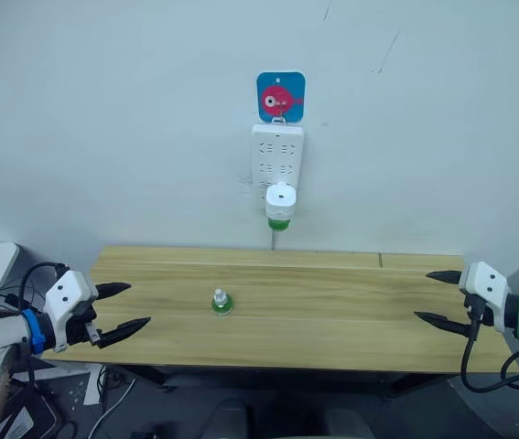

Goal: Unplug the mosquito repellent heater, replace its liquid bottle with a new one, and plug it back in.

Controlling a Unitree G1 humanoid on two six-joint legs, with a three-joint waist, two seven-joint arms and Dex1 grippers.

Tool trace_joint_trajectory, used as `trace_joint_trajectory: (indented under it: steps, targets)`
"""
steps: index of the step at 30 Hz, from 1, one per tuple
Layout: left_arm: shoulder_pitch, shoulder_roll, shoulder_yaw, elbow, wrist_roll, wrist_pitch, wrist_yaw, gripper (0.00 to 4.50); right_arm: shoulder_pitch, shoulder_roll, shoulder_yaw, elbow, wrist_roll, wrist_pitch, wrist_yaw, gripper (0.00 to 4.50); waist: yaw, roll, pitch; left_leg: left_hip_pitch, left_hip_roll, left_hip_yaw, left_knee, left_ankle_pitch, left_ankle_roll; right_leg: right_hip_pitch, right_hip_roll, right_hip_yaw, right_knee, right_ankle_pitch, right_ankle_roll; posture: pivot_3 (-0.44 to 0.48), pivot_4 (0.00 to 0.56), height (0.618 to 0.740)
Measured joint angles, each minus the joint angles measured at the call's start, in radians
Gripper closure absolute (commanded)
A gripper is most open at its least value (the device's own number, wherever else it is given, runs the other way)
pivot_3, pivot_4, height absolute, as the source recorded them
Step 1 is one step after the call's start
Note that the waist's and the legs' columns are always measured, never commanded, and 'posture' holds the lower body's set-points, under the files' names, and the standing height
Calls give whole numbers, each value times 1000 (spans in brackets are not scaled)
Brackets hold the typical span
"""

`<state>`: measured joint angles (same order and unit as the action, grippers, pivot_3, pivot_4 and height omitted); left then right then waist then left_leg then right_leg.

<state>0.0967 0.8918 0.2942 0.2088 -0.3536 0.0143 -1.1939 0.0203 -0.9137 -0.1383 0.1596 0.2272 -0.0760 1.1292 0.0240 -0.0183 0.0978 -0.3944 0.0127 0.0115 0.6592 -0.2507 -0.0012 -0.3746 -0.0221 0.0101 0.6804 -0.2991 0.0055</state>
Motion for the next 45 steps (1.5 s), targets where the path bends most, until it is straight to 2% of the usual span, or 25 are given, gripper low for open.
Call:
trace_joint_trajectory:
  steps: [5,12,17,23,30,45]
  targets:
    - [-49,2,-4,-38,-45,111,-15,0,56,2,-34,-79,22,32,-21,16,-2,1,2,0,0,0,1,0,0,0,0,0,0,0,1,-3,96,740]
    - [-319,-82,-64,-95,-103,302,85,0,130,33,-113,-443,144,242,-121,16,-9,3,15,-1,-1,0,2,0,0,1,0,1,0,0,8,-104,132,740]
    - [-511,-183,-143,-37,-89,351,154,0,152,77,-141,-691,235,451,-266,16,-33,-4,32,-2,-1,0,3,0,0,1,2,2,0,2,6,-174,152,740]
    - [-720,-269,-206,168,-35,301,158,0,127,145,-120,-900,307,655,-447,16,-72,-10,45,-3,-1,-1,3,0,0,0,3,2,0,2,7,-222,159,740]
    - [-864,-328,-220,391,14,223,138,0,75,178,-109,-989,348,753,-549,16,-110,-12,56,-6,-1,-1,2,0,0,-3,3,3,0,3,8,-256,165,740]
    - [-1060,-369,-263,737,141,18,7,0,35,178,-108,-1043,420,847,-627,16,-132,-19,76,-8,-2,0,2,0,0,-6,3,4,0,2,12,-296,182,740]
